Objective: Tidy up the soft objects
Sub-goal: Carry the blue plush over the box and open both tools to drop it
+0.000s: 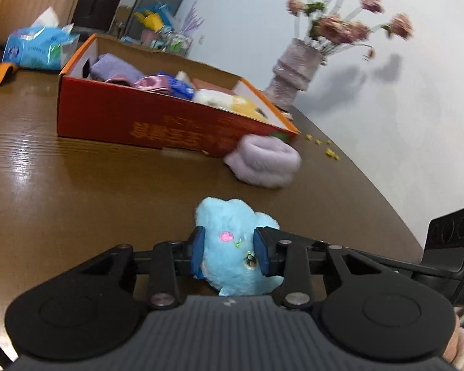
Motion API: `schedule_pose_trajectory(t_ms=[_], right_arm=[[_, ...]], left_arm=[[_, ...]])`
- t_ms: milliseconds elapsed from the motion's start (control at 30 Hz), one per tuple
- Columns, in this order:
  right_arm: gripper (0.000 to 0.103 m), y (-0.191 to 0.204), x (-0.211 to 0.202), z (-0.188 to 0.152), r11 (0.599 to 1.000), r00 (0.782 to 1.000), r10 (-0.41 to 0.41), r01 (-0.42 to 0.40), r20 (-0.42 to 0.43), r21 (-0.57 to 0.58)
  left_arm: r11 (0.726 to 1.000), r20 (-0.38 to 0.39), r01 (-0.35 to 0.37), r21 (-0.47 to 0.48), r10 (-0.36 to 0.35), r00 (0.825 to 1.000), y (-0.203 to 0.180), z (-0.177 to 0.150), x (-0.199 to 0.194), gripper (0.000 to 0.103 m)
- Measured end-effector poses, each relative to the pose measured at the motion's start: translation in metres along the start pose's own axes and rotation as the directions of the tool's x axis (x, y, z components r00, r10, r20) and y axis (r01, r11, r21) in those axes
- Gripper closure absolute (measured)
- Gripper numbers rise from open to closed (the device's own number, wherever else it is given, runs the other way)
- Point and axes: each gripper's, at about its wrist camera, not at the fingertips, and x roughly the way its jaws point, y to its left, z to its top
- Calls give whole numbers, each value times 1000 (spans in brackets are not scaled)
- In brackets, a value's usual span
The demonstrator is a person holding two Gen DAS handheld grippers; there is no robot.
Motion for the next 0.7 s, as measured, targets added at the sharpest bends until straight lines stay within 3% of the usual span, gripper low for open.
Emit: schedule_pose_trajectory(t_ms=[133,333,533,633,700], right_arm=[[71,8,-32,-11,999,998,-27,28,52,-31],[71,11,-53,5,999,993,-9,13,117,-34],[73,19,-30,89,993,984,8,13,177,-119],[74,21,5,136,988,989,6,17,149,-152],[74,17,39,160,989,996,1,11,87,-147]], left_arm=[[999,14,14,30,-14,1000,-21,-3,-11,69],[995,67,41,86,-47,997,-38,14,-22,69],[991,133,93,93,-105,985,-24,102,3,69],[995,133,65,72,-75,988,-5,139,27,69],[998,114,35,42,-39,993,14,155,46,69]])
